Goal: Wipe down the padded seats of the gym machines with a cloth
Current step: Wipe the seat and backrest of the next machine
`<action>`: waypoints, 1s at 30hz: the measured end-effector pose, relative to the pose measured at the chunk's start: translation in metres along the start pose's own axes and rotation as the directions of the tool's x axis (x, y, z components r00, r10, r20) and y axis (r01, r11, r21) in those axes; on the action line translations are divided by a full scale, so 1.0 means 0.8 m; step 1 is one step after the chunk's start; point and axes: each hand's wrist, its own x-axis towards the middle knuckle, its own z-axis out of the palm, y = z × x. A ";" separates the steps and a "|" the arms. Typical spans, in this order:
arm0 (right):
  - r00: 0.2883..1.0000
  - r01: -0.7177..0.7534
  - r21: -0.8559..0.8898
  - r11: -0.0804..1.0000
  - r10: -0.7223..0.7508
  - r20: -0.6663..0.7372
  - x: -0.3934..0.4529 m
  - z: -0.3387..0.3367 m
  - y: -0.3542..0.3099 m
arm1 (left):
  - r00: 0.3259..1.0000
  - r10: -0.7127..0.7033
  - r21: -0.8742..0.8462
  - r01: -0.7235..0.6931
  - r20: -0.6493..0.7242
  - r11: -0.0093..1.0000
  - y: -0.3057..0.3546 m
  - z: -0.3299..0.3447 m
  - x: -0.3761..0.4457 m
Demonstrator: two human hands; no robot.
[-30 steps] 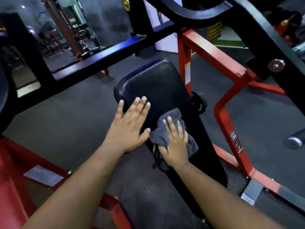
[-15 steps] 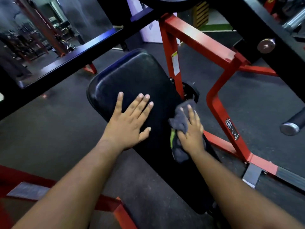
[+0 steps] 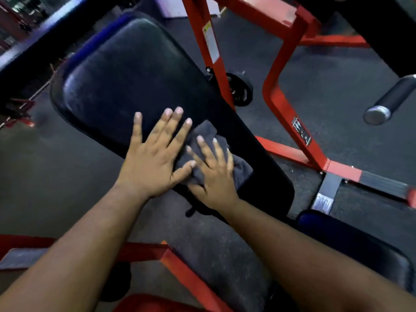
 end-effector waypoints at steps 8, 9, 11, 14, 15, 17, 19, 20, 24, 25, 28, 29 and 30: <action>0.840 -0.542 0.069 0.837 0.541 0.032 -0.053 0.012 0.023 | 0.983 0.101 0.046 -0.109 0.153 0.993 0.054 0.023 -0.020; 0.856 -0.517 0.047 0.855 0.517 0.019 -0.026 0.009 0.000 | 0.987 0.082 0.035 -0.087 0.140 0.996 0.056 0.021 -0.019; 0.944 -0.330 0.018 0.944 0.329 0.033 0.001 0.004 -0.015 | 0.992 0.037 0.007 -0.038 0.118 0.999 0.059 0.017 -0.012; 0.977 -0.205 0.008 0.979 0.205 0.054 -0.039 0.010 0.060 | 0.992 0.048 0.012 -0.050 0.113 0.999 0.063 0.026 -0.003; 0.958 -0.282 -0.007 0.959 0.282 0.047 -0.067 0.014 0.097 | 0.989 0.072 0.027 -0.076 0.128 0.997 0.066 0.032 -0.001; 0.837 -0.547 0.078 0.834 0.543 0.062 -0.127 0.012 0.156 | 0.979 0.121 0.068 -0.133 0.163 0.989 0.075 0.046 -0.001; 0.687 -0.726 0.167 0.668 0.717 0.116 -0.146 0.010 0.167 | 0.967 0.151 0.096 -0.173 0.204 0.980 0.082 0.054 -0.003; 0.649 -0.758 0.183 0.626 0.752 0.114 -0.130 0.008 0.157 | 0.963 0.164 0.103 -0.189 0.215 0.977 0.086 0.056 -0.001; 0.840 -0.536 0.142 0.832 0.542 0.000 0.018 -0.010 0.078 | 0.976 0.111 0.117 -0.134 0.189 0.984 0.090 0.047 0.007; 0.884 -0.461 0.153 0.874 0.468 -0.014 0.047 -0.017 0.066 | 0.982 0.070 0.119 -0.092 0.176 0.989 0.087 0.044 0.013; 0.930 -0.358 0.094 0.929 0.364 -0.050 0.050 -0.019 0.091 | 0.982 0.039 0.122 -0.062 0.183 0.991 0.078 0.043 0.021; 0.921 -0.378 0.086 0.922 0.384 -0.070 0.029 -0.015 0.113 | 0.980 0.055 0.131 -0.081 0.190 0.988 0.078 0.046 0.022; 0.884 -0.451 0.122 0.884 0.461 -0.075 0.003 -0.009 0.142 | 0.975 0.076 0.138 -0.106 0.208 0.985 0.081 0.051 0.023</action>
